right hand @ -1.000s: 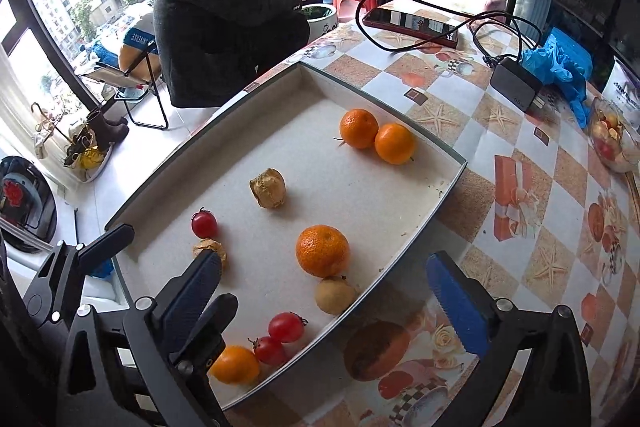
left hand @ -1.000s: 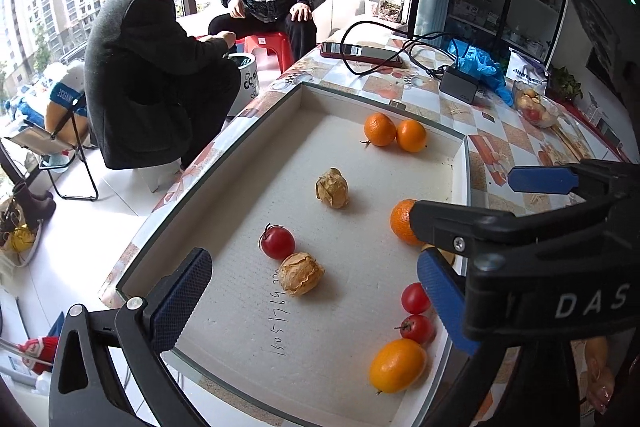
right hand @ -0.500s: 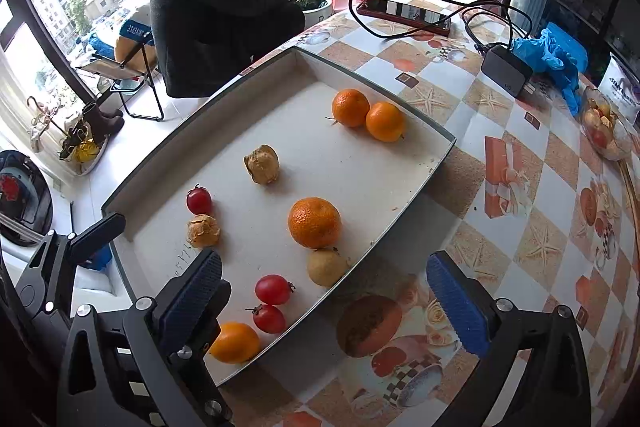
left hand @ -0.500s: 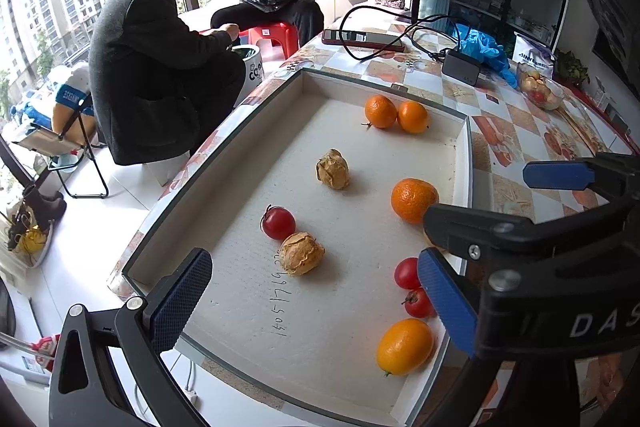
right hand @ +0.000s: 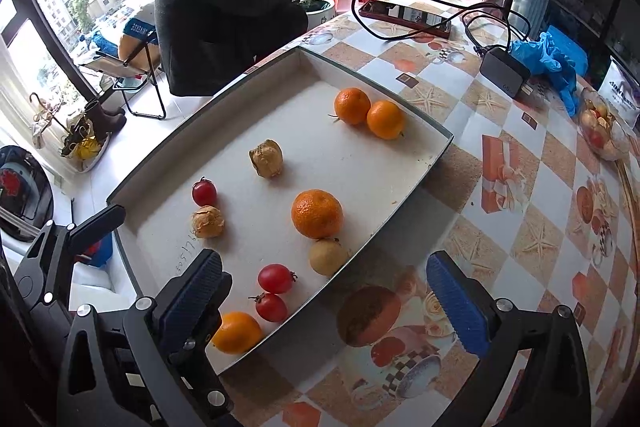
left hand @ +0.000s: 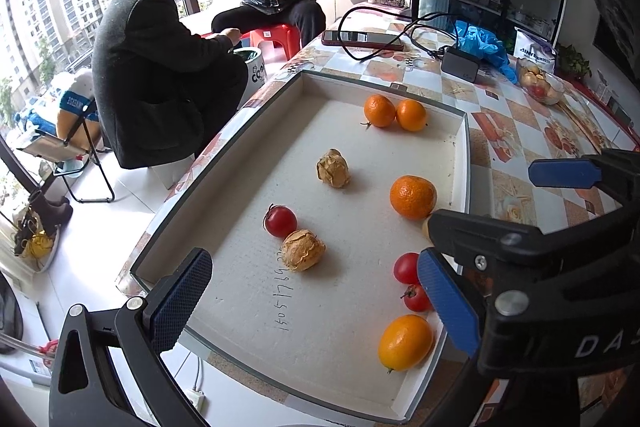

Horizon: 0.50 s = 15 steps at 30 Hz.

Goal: Organize fruits

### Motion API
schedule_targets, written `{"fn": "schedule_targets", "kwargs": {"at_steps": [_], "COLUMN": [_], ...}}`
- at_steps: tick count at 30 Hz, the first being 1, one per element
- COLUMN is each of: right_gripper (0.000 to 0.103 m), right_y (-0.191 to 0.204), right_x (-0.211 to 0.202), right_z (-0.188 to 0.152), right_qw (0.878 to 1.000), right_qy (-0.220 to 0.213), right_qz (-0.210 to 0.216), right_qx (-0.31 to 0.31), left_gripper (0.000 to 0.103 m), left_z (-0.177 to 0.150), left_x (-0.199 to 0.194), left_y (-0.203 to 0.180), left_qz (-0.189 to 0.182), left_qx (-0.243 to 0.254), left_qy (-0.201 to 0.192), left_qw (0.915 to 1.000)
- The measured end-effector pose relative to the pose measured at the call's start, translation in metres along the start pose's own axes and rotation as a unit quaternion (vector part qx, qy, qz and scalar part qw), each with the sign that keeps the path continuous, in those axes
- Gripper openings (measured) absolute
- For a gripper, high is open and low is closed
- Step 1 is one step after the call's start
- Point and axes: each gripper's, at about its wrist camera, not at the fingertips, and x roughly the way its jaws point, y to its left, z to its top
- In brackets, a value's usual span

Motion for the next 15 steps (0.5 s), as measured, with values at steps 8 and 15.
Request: {"fn": "schedule_targets", "kwargs": {"at_steps": [8, 15], "right_gripper": [0.103, 0.103], "right_y": [0.0, -0.004], "right_x": [-0.006, -0.011], "right_z": [-0.003, -0.007], "right_qw": [1.0, 1.0], "right_qy": [-0.006, -0.009], "right_qz": [-0.006, -0.002], "right_qx": [-0.006, 0.001], "left_gripper": [0.103, 0.103], "left_z": [-0.001, -0.001], "left_x": [-0.002, -0.012], "left_y": [-0.002, -0.005], "left_qz": [0.003, 0.005], "left_qx": [0.0, 0.006], "left_qy": [0.004, -0.014], "left_qw": [1.0, 0.9999]}}
